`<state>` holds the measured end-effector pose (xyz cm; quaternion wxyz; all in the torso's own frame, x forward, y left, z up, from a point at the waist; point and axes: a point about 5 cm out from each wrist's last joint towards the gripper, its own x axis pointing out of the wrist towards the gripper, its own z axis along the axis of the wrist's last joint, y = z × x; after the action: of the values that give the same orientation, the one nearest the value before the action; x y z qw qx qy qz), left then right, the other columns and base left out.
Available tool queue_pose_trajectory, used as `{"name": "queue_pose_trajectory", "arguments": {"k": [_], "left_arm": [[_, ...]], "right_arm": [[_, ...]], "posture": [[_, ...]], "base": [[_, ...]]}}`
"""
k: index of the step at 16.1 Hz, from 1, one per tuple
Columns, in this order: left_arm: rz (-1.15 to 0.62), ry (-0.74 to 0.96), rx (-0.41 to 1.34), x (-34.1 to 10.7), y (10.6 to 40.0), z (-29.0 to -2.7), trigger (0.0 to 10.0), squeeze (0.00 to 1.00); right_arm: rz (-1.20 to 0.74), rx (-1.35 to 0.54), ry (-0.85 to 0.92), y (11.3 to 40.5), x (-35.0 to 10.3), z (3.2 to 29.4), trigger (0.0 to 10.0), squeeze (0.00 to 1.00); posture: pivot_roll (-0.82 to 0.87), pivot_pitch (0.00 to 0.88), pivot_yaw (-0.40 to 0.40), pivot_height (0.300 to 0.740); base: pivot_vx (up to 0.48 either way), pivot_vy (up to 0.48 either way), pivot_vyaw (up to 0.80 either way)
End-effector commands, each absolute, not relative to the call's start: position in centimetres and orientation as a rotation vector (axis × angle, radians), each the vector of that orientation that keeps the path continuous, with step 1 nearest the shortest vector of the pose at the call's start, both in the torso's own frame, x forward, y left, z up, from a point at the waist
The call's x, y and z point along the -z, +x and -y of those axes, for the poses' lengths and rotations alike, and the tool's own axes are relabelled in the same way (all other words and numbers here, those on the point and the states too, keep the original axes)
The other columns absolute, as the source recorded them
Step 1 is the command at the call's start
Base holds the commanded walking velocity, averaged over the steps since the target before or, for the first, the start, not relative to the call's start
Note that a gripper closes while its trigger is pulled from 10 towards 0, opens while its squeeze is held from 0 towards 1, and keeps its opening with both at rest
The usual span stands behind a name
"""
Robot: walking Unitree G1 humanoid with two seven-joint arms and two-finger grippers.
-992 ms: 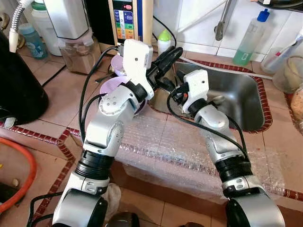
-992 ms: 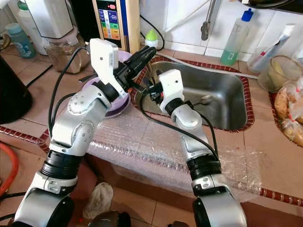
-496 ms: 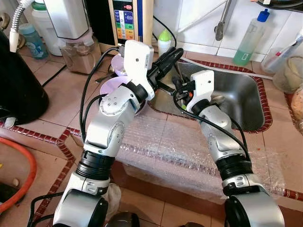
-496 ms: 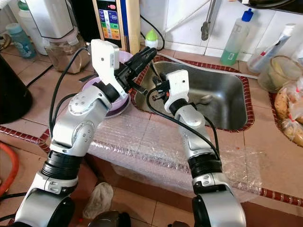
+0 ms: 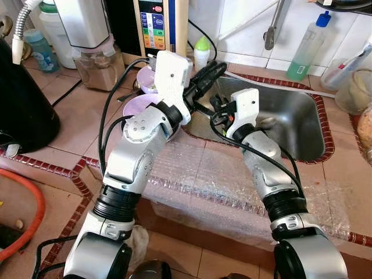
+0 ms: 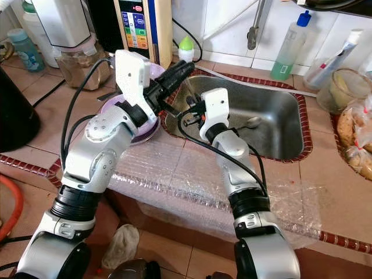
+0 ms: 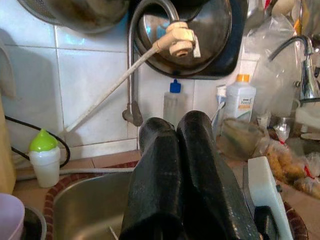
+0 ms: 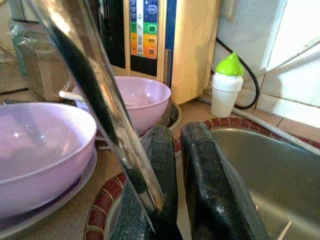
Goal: Kitchen organization
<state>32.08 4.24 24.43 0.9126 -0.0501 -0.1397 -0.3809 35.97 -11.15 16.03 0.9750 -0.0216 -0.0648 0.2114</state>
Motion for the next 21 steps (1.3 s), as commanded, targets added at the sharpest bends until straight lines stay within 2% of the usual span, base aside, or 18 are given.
{"name": "queue_pose_trajectory", "arguments": {"k": [1, 6, 11, 12, 13, 21], "left_arm": [[0.17, -0.05, 0.808, -22.3, 32.2, -4.4, 10.0, 1.0], [0.045, 0.148, 0.952, -18.7, 30.7, -5.9, 10.0, 1.0], [-0.01, 0.204, 0.969, -17.6, 29.8, -6.9, 10.0, 1.0], [-0.024, 0.214, 0.979, -17.3, 29.6, -7.0, 10.0, 1.0], [-0.042, 0.228, 0.997, -17.0, 29.2, -7.1, 10.0, 1.0], [-0.078, 0.284, 0.995, -16.6, 28.9, -7.9, 10.0, 1.0]], "right_arm": [[0.137, -0.378, -0.032, 36.5, -16.5, 12.4, 0.0, 0.0], [0.016, -0.275, -0.032, 37.4, -13.9, 14.2, 0.0, 0.0], [-0.106, -0.167, -0.03, 38.1, -12.4, 15.8, 0.0, 0.0], [-0.133, -0.141, -0.025, 38.1, -12.0, 16.1, 0.6, 0.0], [-0.157, -0.125, 0.007, 38.1, -11.7, 16.4, 10.0, 1.0], [-0.15, -0.06, -0.034, 38.6, -12.3, 16.9, 10.0, 1.0]], "posture": [[0.0, 0.012, 0.067, 0.74], [0.02, 0.021, 0.068, 0.74], [0.05, 0.029, 0.068, 0.74], [0.05, 0.029, 0.068, 0.74], [0.07, 0.032, 0.066, 0.74], [0.09, 0.017, 0.069, 0.74]], "base": [[0.0, 0.0, 0.0], [0.0, 0.0, 0.0], [0.0, 0.0, 0.0], [0.0, 0.0, 0.0], [0.0, 0.0, 0.0], [0.0, 0.0, 0.0]]}}
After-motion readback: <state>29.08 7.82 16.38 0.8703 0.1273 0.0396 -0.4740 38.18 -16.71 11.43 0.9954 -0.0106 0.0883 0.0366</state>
